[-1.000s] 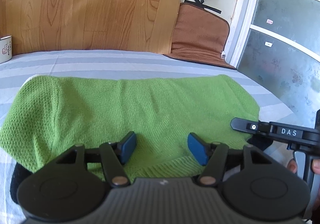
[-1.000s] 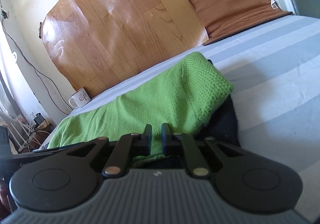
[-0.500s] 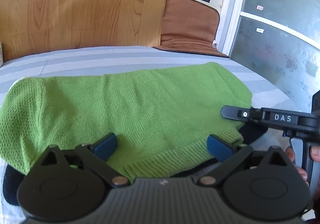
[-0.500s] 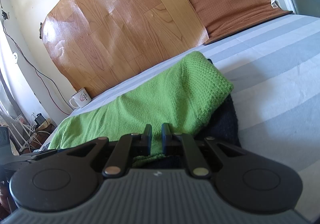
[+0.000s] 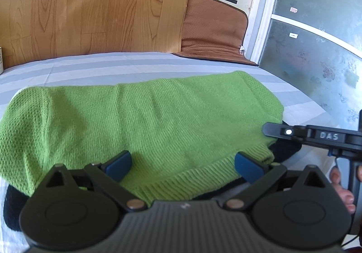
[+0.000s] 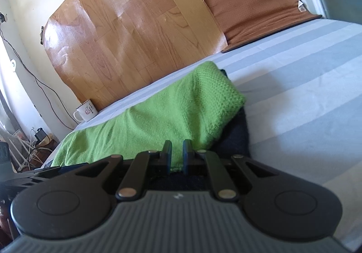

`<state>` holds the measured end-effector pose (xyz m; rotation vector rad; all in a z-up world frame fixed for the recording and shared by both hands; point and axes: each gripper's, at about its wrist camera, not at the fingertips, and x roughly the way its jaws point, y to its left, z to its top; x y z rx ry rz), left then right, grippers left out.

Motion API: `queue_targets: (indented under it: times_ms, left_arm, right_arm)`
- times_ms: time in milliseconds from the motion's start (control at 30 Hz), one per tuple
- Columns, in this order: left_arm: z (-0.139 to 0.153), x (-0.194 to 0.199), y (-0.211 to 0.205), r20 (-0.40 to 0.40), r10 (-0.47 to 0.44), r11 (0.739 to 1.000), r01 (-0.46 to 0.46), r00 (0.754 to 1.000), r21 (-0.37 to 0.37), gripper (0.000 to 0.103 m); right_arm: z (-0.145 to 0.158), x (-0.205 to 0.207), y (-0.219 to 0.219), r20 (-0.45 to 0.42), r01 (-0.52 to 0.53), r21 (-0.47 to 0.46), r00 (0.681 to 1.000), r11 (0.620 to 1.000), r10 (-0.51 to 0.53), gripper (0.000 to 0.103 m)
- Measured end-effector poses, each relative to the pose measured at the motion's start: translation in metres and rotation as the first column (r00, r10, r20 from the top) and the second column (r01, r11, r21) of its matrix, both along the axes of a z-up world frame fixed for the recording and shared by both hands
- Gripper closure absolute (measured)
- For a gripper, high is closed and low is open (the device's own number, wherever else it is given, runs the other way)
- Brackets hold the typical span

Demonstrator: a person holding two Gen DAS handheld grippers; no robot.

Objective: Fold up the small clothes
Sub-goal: 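Open the right gripper and move it along the green sweater edge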

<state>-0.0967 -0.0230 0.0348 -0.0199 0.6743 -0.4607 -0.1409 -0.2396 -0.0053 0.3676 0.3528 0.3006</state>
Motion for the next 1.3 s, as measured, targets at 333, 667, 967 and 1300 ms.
queue_targets:
  times_ms: [333, 667, 967, 1300]
  left_arm:
    - [0.002, -0.004, 0.011, -0.025, 0.036, 0.996, -0.038, 0.999, -0.08, 0.0]
    - [0.015, -0.003, 0.039, -0.072, 0.066, 0.981, -0.078, 0.995, -0.179, 0.002]
    - [0.023, 0.018, 0.052, -0.052, 0.104, 0.979, -0.111, 0.993, -0.171, 0.023]
    - [0.016, 0.023, 0.039, -0.015, 0.105, 0.994, -0.106, 0.994, -0.04, 0.05]
  right_arm:
    - [0.004, 0.002, -0.074, -0.077, 0.218, 0.235, 0.976, 0.947, -0.206, 0.034]
    - [0.005, 0.027, -0.065, -0.143, 0.169, 0.227, 0.98, 0.959, -0.139, 0.03]
    - [0.013, 0.049, -0.032, -0.141, 0.069, 0.104, 0.989, 0.992, -0.054, 0.038]
    - [0.071, 0.037, 0.016, -0.003, -0.066, 0.02, 0.998, 0.998, 0.066, 0.078]
